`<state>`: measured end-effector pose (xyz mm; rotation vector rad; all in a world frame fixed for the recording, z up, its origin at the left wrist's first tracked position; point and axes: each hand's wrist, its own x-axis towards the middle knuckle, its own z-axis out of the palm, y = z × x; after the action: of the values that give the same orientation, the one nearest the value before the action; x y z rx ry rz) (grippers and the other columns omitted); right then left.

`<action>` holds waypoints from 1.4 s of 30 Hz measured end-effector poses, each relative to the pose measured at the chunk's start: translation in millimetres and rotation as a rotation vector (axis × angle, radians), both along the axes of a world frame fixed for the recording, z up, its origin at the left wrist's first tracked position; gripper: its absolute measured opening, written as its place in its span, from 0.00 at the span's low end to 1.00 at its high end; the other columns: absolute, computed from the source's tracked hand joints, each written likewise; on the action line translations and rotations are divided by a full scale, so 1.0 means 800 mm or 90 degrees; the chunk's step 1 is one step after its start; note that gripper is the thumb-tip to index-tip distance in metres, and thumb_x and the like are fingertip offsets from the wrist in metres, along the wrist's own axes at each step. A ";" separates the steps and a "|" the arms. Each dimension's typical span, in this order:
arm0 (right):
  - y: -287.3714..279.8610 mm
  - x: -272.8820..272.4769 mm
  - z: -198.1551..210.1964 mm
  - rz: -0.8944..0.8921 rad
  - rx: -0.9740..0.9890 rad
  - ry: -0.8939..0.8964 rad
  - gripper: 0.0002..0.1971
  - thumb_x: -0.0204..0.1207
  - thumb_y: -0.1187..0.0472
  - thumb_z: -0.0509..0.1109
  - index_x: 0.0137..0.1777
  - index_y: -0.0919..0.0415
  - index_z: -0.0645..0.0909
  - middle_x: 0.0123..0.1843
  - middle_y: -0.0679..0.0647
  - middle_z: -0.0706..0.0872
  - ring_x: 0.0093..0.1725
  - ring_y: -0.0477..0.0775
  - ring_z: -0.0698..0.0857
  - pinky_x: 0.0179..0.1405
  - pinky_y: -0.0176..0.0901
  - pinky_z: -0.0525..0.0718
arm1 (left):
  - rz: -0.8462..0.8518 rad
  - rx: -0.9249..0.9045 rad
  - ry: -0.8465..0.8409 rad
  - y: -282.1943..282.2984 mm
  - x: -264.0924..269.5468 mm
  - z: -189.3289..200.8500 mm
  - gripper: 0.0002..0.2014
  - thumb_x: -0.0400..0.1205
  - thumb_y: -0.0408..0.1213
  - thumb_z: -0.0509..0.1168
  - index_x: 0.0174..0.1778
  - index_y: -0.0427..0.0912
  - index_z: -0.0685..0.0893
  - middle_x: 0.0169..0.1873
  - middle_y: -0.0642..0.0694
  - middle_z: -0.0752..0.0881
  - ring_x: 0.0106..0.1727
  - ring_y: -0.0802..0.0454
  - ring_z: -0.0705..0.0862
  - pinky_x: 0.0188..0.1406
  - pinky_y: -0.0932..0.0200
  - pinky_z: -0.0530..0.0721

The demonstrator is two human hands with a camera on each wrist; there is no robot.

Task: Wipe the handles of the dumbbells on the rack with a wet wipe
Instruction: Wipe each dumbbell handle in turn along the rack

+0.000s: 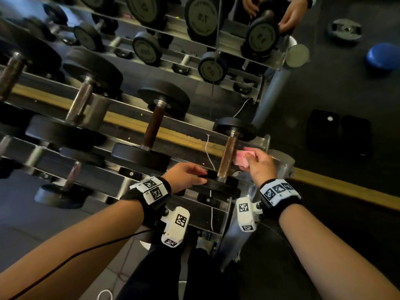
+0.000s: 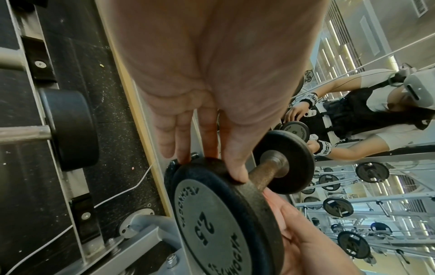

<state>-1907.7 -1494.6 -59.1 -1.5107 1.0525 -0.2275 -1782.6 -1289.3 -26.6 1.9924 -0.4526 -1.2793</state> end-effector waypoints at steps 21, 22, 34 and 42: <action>0.016 0.010 -0.028 0.029 0.142 -0.054 0.19 0.79 0.75 0.67 0.65 0.56 0.84 0.57 0.56 0.90 0.54 0.51 0.88 0.60 0.46 0.86 | 0.044 -0.028 0.083 -0.003 0.006 -0.001 0.13 0.77 0.28 0.74 0.51 0.51 0.90 0.54 0.51 0.90 0.53 0.53 0.91 0.51 0.56 0.90; 0.019 0.009 -0.028 0.026 0.166 -0.063 0.20 0.80 0.75 0.66 0.69 0.59 0.82 0.57 0.55 0.89 0.57 0.52 0.88 0.61 0.47 0.86 | 0.053 -0.031 0.091 -0.003 0.006 -0.002 0.13 0.77 0.27 0.73 0.51 0.50 0.90 0.54 0.50 0.90 0.53 0.51 0.91 0.53 0.53 0.90; 0.002 -0.017 -0.013 -0.026 0.180 -0.124 0.32 0.77 0.78 0.67 0.69 0.39 0.72 0.58 0.52 0.87 0.55 0.48 0.88 0.42 0.37 0.88 | 0.062 -0.047 0.123 -0.001 0.005 -0.002 0.13 0.78 0.27 0.73 0.54 0.46 0.90 0.55 0.45 0.91 0.56 0.46 0.91 0.56 0.46 0.90; 0.008 0.017 -0.032 -0.073 0.259 -0.180 0.17 0.81 0.67 0.69 0.61 0.44 0.75 0.46 0.52 0.89 0.44 0.48 0.90 0.47 0.46 0.87 | 0.090 -0.058 0.139 0.000 0.002 -0.008 0.12 0.78 0.26 0.73 0.51 0.47 0.91 0.54 0.45 0.91 0.55 0.45 0.91 0.55 0.46 0.90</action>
<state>-1893.7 -1487.8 -84.8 -1.0212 0.8937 -0.2795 -1780.8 -1289.2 -32.8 1.7530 -0.2550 -1.3432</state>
